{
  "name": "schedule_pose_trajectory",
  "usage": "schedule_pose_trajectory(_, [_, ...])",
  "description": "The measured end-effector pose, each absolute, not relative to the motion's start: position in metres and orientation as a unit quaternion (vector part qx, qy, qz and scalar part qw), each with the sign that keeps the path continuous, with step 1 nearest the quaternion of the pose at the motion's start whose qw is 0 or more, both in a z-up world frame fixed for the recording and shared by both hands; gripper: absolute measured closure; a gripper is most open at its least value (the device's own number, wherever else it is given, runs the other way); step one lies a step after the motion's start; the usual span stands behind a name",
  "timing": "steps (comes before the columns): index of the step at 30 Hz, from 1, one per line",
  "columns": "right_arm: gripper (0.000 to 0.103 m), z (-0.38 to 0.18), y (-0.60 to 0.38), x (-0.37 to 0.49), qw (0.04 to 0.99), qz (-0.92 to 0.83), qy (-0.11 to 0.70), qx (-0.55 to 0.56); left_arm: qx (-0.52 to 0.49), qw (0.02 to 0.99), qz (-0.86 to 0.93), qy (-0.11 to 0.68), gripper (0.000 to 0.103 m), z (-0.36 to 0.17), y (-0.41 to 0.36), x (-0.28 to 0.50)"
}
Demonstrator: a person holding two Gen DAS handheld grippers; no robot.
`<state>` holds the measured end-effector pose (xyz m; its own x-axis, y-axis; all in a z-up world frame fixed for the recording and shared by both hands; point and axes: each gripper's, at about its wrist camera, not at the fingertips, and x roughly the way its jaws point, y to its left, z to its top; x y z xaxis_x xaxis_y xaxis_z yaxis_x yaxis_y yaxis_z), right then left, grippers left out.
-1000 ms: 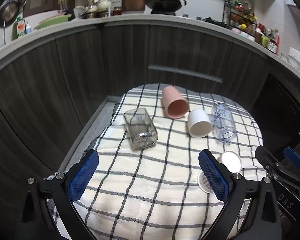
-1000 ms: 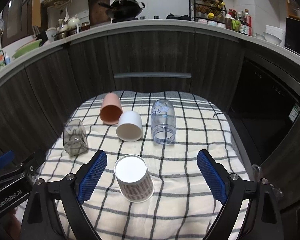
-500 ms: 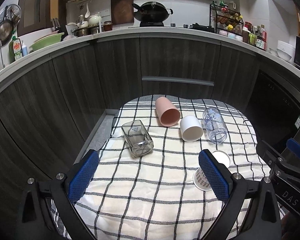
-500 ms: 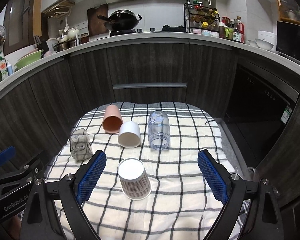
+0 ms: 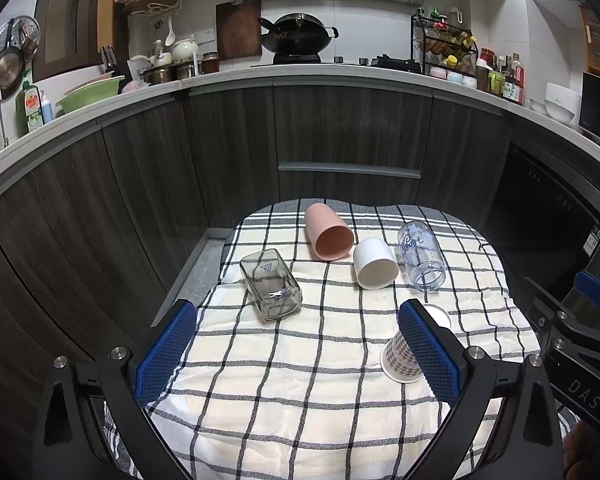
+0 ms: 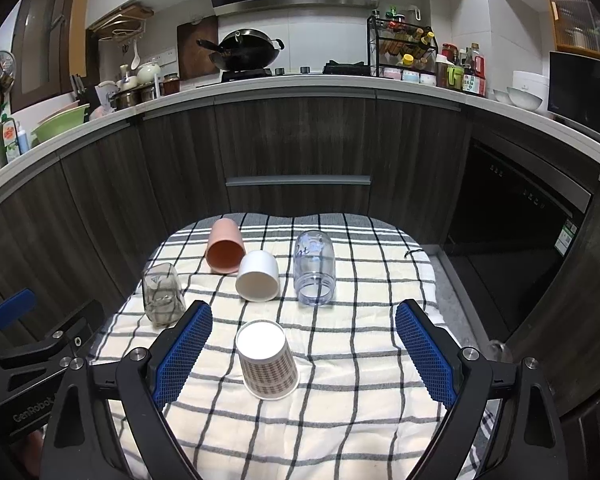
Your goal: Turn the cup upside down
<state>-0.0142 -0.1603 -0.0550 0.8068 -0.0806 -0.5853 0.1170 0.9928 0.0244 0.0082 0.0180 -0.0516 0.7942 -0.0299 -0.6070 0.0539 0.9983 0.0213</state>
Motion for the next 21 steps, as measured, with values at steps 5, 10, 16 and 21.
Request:
schedule_pose_trajectory(5, [0.01,-0.0543,-0.1612,-0.0146,0.95,-0.053,0.306,0.031,0.018,0.947,-0.023,0.32,0.0,-0.051,0.0171,0.008])
schedule_pose_trajectory(10, [0.01,-0.0535,-0.1615,-0.0147,0.95,-0.052,0.305,0.03,0.018,0.947,-0.023,0.32,0.0,-0.0509,0.0173,0.008])
schedule_pose_trajectory(16, [0.01,-0.0527,-0.1619,-0.015,0.95,-0.053,0.305,0.031,0.019,0.947,-0.023,0.32,0.0,-0.051,0.0175,0.0079])
schedule_pose_trajectory(21, [0.01,-0.0525,-0.1621,-0.0151,0.95,-0.052,0.305,0.03,0.019,0.947,-0.022,0.321,0.0,-0.0513,0.0173,0.008])
